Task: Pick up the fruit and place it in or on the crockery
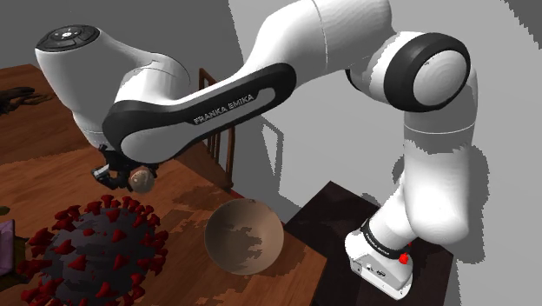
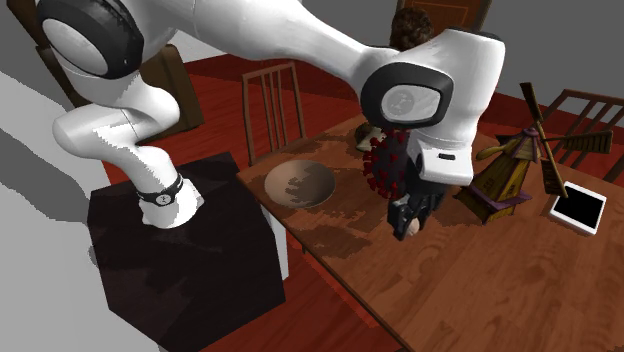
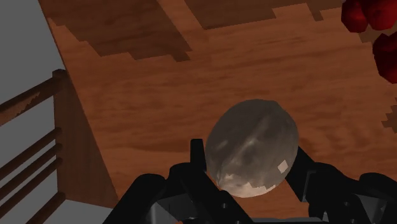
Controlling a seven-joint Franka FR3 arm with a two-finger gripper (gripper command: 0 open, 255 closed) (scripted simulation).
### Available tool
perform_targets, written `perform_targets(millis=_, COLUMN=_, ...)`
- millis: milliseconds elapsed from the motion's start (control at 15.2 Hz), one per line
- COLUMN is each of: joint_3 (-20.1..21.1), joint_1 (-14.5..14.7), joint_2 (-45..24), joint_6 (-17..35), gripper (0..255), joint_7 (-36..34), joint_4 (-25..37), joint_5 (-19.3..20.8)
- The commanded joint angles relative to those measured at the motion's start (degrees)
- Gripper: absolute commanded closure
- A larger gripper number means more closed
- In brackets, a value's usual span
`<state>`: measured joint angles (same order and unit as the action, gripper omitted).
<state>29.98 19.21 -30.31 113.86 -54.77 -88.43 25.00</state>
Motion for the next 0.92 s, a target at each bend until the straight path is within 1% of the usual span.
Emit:
perform_targets(millis=0, joint_3=0.2, joint_1=0.0, joint_2=0.4, joint_6=-1.3, gripper=255, joint_7=0.4, joint_4=0.9, joint_5=-0.4)
perform_targets(millis=660, joint_3=1.0, joint_1=0.2, joint_2=2.3, joint_6=-7.4, gripper=255, joint_7=2.1, joint_4=5.6, joint_5=-1.9)
perform_targets(millis=858, joint_3=2.6, joint_1=-2.6, joint_2=9.9, joint_6=-3.4, gripper=255, joint_7=1.4, joint_4=-5.4, joint_5=-4.7)
